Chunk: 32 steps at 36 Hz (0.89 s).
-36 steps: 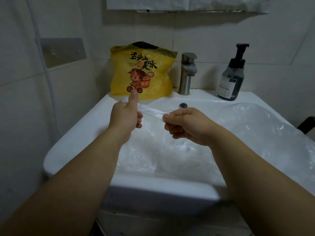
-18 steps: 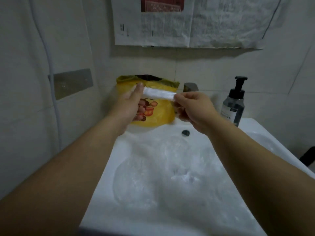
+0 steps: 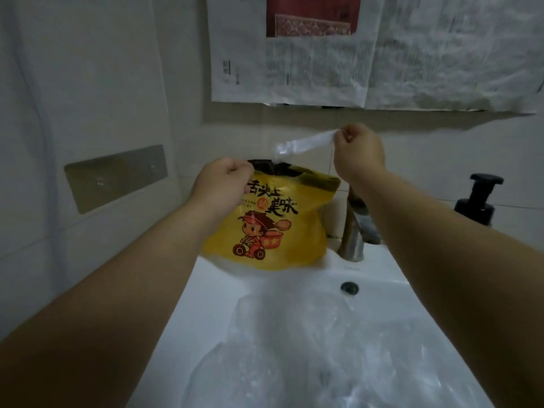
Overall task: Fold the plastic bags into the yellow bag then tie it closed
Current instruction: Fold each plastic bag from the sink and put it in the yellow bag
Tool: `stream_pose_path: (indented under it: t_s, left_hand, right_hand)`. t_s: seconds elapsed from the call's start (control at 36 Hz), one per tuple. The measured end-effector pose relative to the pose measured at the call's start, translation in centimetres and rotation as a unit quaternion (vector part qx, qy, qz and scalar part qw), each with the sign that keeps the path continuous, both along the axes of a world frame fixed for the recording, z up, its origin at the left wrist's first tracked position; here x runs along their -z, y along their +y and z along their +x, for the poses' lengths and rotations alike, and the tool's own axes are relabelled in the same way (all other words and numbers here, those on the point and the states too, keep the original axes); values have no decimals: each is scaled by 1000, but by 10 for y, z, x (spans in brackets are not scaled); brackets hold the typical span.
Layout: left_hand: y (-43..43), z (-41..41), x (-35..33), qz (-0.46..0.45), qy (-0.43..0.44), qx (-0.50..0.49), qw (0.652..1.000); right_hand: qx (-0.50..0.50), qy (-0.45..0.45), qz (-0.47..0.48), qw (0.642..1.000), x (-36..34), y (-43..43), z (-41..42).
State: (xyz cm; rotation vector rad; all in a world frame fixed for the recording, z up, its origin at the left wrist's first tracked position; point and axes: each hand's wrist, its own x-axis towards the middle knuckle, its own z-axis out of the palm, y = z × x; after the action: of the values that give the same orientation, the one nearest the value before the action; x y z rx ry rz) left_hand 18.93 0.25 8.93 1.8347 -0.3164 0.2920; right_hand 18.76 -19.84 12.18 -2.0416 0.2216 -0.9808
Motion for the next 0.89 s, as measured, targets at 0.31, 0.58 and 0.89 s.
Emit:
stream_pose_path:
  t_s: [0.31,0.58,0.89]
  left_hand:
    - [-1,25,10,100,-29,-10,995]
    - [-3,19,8,63,-26,-4,998]
    - [16,-37,30,27,0,-13,1000]
  right_hand:
    - [-81,225,-177,955,6,12,25]
    - [-79,159,-151,972,4,12,17]
    - [-54,33,-77,995,21,31,-49]
